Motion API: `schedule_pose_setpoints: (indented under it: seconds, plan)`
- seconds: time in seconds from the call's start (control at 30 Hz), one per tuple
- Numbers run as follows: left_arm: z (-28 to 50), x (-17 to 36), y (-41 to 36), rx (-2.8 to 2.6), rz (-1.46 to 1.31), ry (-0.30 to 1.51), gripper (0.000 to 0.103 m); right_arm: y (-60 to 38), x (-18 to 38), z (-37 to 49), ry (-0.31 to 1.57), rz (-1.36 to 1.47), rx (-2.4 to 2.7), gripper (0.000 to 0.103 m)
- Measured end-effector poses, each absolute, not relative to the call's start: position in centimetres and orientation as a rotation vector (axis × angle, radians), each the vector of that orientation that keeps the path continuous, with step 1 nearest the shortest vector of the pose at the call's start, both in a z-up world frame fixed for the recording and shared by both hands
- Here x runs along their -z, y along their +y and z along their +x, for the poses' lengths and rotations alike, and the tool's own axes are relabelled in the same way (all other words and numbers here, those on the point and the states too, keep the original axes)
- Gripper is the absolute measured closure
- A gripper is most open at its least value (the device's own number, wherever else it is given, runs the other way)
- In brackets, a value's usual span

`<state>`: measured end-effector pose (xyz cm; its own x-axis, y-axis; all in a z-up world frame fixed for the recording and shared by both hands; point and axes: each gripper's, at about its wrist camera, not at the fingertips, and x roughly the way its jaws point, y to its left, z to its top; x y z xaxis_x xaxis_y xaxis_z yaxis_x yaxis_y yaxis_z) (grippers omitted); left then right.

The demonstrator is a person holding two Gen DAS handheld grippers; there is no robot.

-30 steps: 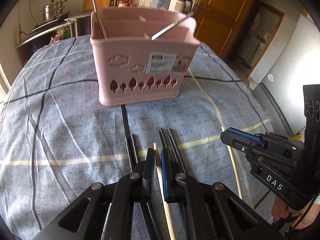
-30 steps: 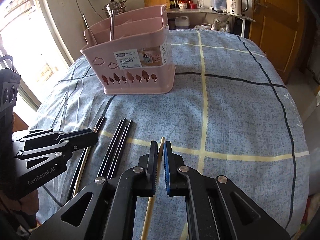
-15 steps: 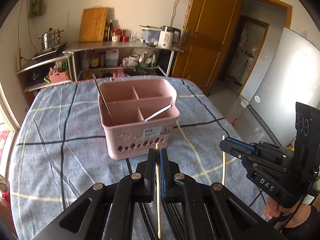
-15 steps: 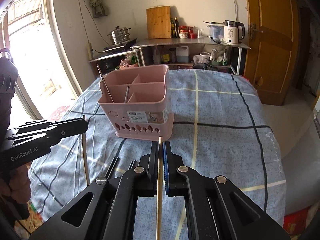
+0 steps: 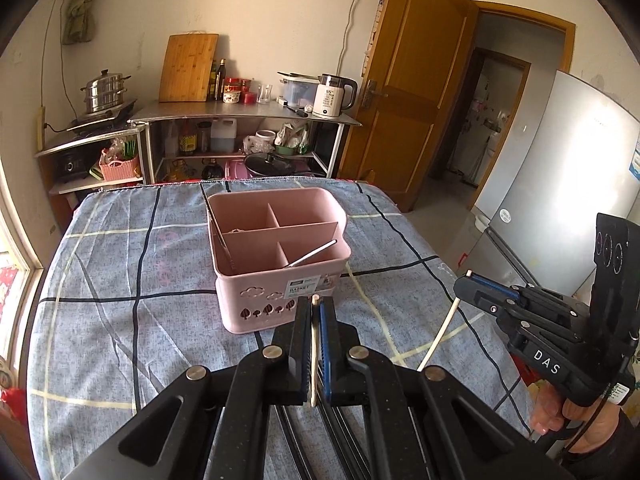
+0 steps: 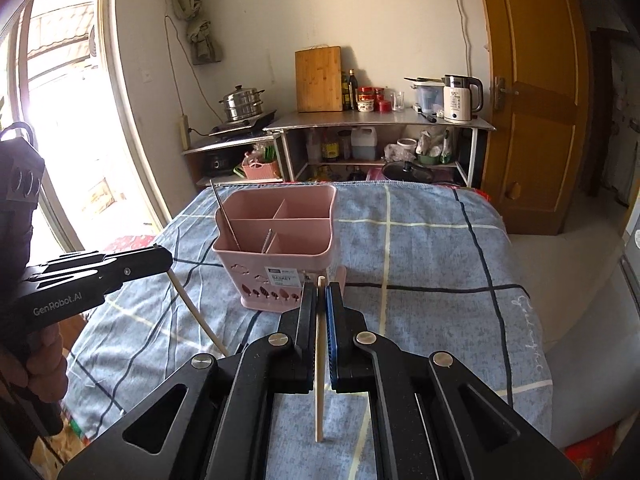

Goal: Organize utensils
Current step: 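Lift the wooden chopsticks with both tools and carry them over the basket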

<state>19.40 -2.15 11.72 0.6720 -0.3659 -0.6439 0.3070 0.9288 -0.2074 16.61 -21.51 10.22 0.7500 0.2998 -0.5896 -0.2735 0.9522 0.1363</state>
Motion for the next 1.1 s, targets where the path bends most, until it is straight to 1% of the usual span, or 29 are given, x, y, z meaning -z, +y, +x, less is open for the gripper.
schedule_pose_setpoints:
  seconds: [0.63,0.87,1.1]
  plan:
    - [14.6,-11.6,-1.3,0.375,-0.057,0.764,0.099,-22.1,-11.1,11.3,0.636,-0.017,-0.306,0.099]
    - [15.1,-12.9,-0.5,0.372,-0.076,0.743,0.099,-21.8,-12.5,12.3,0.595,0.011,-0.318,0.099]
    - [17.4,-15.7,1.1,0.347,-0.105,0.697,0.099,-21.0,-14.6,14.7,0.541,0.071,-0.336,0.099]
